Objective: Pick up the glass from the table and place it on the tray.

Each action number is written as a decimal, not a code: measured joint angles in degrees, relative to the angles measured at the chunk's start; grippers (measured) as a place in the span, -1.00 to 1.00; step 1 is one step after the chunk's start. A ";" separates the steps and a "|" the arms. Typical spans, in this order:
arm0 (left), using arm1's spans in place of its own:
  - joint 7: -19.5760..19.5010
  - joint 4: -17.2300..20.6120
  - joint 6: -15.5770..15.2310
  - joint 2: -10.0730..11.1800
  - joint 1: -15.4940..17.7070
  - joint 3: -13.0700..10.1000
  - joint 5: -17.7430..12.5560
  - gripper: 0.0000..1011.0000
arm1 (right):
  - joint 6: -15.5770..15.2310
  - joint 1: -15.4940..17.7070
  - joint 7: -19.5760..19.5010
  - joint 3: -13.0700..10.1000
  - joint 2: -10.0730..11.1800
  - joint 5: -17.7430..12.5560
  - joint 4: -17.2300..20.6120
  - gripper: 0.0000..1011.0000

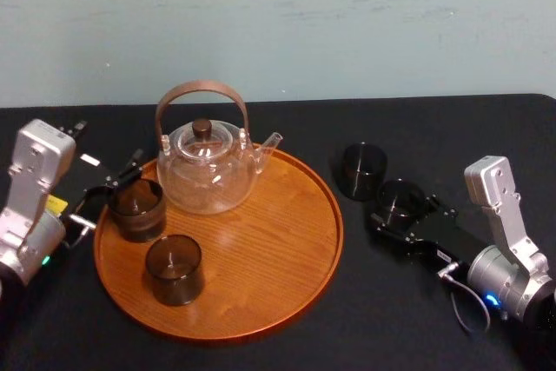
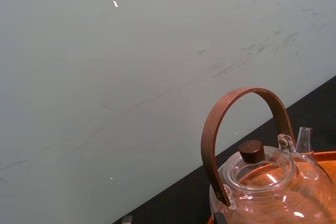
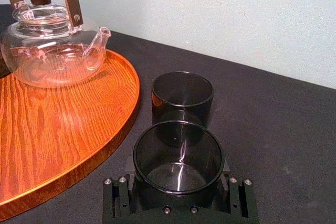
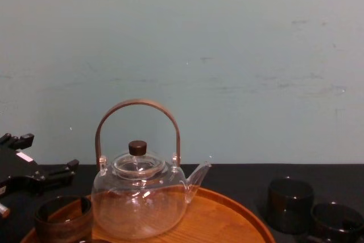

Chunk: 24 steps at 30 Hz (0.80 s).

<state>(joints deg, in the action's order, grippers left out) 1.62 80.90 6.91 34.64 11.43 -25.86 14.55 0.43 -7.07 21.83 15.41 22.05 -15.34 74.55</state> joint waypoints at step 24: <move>0.00 0.00 0.00 0.00 0.00 0.00 0.00 0.98 | 2.00 3.24 2.53 1.45 2.21 0.47 9.97 0.78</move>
<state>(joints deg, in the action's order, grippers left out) 1.62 80.90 6.91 34.64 11.43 -25.86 14.55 2.43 -3.83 24.35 16.86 24.25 -14.86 84.52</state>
